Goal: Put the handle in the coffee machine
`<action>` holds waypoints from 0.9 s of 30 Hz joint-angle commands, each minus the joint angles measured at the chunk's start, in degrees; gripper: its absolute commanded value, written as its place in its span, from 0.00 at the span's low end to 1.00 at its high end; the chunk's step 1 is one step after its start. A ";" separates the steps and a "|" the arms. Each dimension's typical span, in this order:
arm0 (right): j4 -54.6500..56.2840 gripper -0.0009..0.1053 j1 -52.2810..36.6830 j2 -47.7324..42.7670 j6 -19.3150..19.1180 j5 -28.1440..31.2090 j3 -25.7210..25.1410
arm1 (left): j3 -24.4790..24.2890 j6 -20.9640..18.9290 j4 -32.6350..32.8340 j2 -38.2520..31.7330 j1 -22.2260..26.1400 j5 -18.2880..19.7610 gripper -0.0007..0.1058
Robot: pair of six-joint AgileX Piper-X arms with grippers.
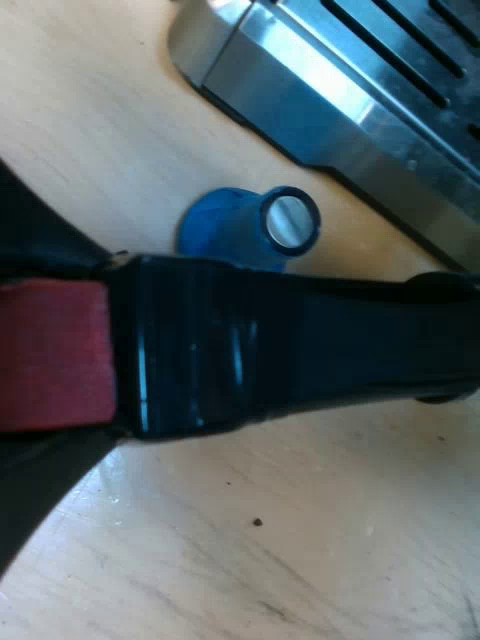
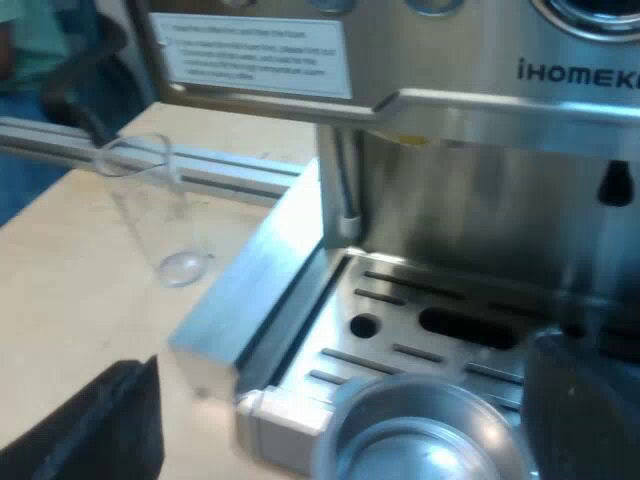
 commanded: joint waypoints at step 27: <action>-24.36 0.71 0.69 12.31 -10.62 10.98 -0.13 | -0.94 4.65 -5.15 -0.44 16.06 -0.11 0.01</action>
